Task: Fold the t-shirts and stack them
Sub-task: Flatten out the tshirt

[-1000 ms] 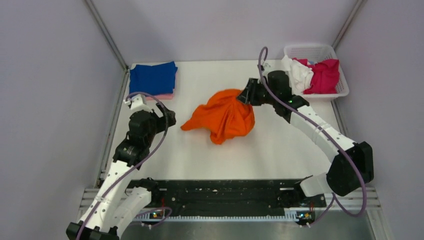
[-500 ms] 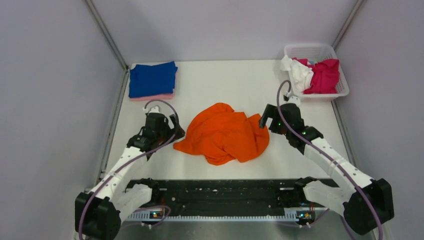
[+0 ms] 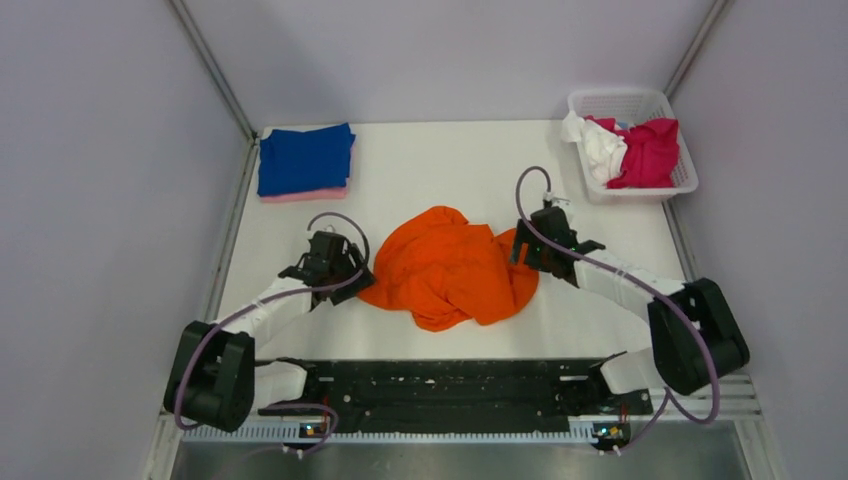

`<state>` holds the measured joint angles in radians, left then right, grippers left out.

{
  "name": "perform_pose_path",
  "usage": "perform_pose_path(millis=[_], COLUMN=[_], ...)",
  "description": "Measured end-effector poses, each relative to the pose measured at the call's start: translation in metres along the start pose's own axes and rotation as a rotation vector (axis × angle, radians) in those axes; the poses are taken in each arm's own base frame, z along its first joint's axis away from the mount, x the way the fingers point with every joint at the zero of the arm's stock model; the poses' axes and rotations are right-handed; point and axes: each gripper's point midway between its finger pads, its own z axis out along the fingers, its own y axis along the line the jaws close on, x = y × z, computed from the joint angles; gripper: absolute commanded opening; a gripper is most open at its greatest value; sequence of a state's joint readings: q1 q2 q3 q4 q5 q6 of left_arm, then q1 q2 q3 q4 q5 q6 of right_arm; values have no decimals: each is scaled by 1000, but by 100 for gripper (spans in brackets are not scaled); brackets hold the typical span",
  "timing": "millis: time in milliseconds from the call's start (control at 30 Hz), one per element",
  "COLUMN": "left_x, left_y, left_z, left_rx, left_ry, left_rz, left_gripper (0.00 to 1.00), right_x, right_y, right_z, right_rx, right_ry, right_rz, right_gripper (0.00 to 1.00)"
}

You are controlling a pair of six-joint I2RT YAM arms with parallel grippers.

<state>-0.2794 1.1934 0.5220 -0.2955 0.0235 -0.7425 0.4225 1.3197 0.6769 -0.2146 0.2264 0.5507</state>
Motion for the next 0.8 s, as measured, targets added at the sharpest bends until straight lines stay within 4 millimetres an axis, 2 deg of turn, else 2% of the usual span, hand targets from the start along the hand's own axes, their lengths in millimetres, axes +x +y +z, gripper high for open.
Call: perform_pose_path(millis=[67, 133, 167, 200, 300, 433, 500, 567, 600, 733, 800], left_x=[-3, -3, -2, 2, 17, 24, 27, 28, 26, 9, 1], left_y=[-8, -16, -19, -21, -29, -35, -35, -34, -35, -50, -56], left_z=[6, 11, 13, 14, 18, 16, 13, 5, 0, -26, -41], left_rx=[24, 44, 55, 60, 87, 107, 112, 120, 131, 211, 254], left_ry=[0, 0, 2, 10, 45, 51, 48, 40, 26, -74, -123], left_rz=[-1, 7, 7, 16, 42, 61, 71, 79, 84, 101, 107], left_gripper=[57, 37, 22, 3, 0, 0, 0, 0, 0, 0, 0], right_x=[1, 1, 2, 4, 10, 12, 15, 17, 19, 24, 24], right_y=[3, 8, 10, 12, 16, 30, 37, 42, 45, 48, 47], right_z=[14, 25, 28, 31, 37, 38, 39, 39, 40, 39, 38], right_rx=[10, 5, 1, -2, -10, -45, -60, -71, -76, -77, -75], right_ry=[22, 33, 38, 42, 54, 42, 39, 36, 38, 41, 34], right_rz=[-14, -21, -25, -29, -50, -69, -82, -93, -96, -95, -94], right_gripper=[79, 78, 77, 76, 72, 61, 47, 23, 15, 2, 0])
